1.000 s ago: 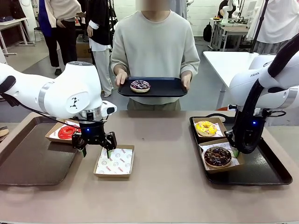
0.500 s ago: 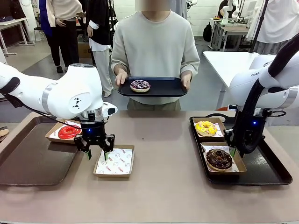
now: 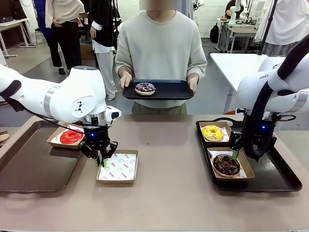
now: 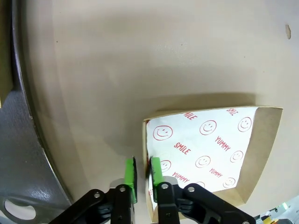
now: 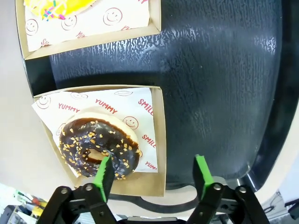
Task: Individually package the donuts and arrange them on the tray.
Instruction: Place the picked Paper togo box on the Handle tray while simultaneously picking up another Paper togo box from the table with the other hand.
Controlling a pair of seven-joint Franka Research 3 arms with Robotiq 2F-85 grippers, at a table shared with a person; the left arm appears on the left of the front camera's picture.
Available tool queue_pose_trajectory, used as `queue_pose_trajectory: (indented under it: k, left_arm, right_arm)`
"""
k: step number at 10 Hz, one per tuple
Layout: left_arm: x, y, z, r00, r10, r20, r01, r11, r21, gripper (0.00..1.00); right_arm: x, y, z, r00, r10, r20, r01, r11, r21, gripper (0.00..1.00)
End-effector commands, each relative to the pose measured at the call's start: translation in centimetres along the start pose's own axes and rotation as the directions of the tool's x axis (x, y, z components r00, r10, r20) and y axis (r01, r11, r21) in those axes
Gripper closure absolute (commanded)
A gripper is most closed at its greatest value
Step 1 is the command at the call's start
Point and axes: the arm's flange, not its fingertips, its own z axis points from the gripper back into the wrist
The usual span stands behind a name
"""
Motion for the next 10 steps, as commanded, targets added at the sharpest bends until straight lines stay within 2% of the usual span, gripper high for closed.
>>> queue_pose_trajectory:
  k: [1,5,6,7,8,10]
  left_arm:
    - [0.2,-0.4,0.3,1.000,0.023,-0.003,-0.023,0.999,0.029,1.00]
    - [0.1,-0.4,0.8,1.000,0.029,0.001,-0.029,0.999,0.018,1.00]
    - [0.1,-0.3,1.1,0.999,0.031,-0.023,-0.031,0.999,0.012,1.00]
    - [0.0,-0.1,1.8,0.999,0.036,-0.039,-0.036,0.999,-0.008,1.00]
    - [-0.1,0.0,3.1,0.999,0.034,-0.041,-0.036,0.999,-0.025,1.00]
    - [-0.3,-0.1,6.5,0.999,0.021,-0.037,-0.023,0.998,-0.060,1.00]
  right_arm:
    - [-0.2,-0.2,0.4,1.000,0.011,-0.009,-0.011,0.999,0.049,0.00]
    - [-0.7,-0.7,0.9,1.000,0.006,0.003,-0.006,0.998,0.065,0.00]
    - [-1.0,-1.0,1.5,1.000,0.005,0.007,-0.005,0.996,0.092,0.00]
    - [-1.7,-1.6,2.5,0.999,0.035,-0.003,-0.034,0.990,0.139,0.00]
    - [-2.8,-2.9,4.3,0.998,0.069,-0.004,-0.066,0.970,0.236,0.00]
    - [-5.0,-7.8,8.5,0.994,0.102,0.041,-0.109,0.883,0.457,0.00]
